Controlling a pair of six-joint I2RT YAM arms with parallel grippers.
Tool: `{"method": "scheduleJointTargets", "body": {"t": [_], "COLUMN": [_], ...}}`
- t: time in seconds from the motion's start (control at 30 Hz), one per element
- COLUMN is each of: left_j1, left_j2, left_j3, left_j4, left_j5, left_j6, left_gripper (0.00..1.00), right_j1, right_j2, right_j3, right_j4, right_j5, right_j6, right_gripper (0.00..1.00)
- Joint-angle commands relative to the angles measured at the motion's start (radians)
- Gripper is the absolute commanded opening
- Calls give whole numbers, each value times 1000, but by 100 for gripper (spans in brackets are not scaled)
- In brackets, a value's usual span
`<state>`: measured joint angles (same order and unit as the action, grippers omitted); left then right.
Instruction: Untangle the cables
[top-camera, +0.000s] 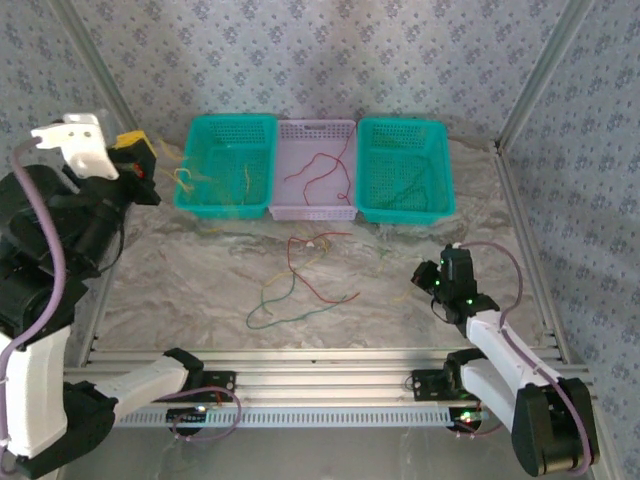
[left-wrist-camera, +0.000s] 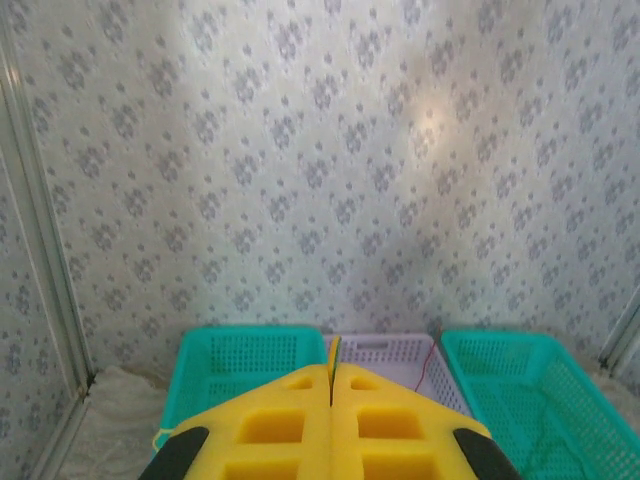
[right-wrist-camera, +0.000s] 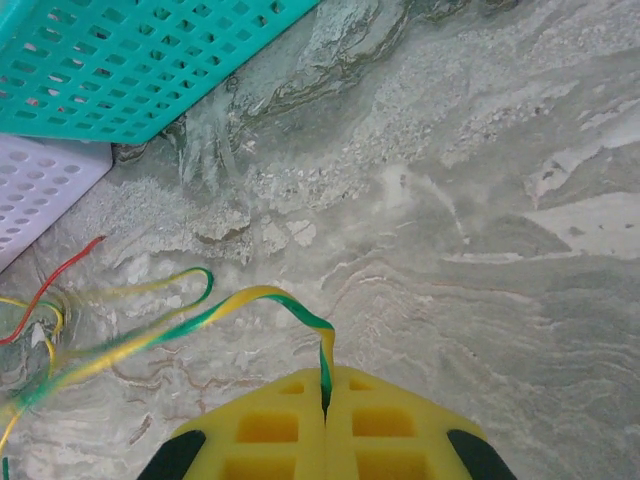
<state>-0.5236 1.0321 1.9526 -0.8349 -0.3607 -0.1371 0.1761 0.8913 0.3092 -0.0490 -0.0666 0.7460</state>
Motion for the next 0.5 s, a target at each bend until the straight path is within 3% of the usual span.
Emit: {"method": "scheduleJointTargets", "body": {"t": [0.0, 0.23, 0.47], "left_j1": [4, 11, 84], "left_j2": [36, 90, 172], "left_j3": [41, -81, -102], "left_j4": [9, 87, 191], "left_j5": [-51, -207, -164], "left_j6": [29, 93, 100], "left_gripper": [0, 0, 0], "right_j1": [-6, -2, 28], "right_j2": [-14, -62, -114], "right_j3": [-11, 16, 43], "right_j4": [15, 20, -5], "right_j5": [-11, -95, -139], "right_j6": [23, 27, 12], "right_gripper": [0, 0, 0]}}
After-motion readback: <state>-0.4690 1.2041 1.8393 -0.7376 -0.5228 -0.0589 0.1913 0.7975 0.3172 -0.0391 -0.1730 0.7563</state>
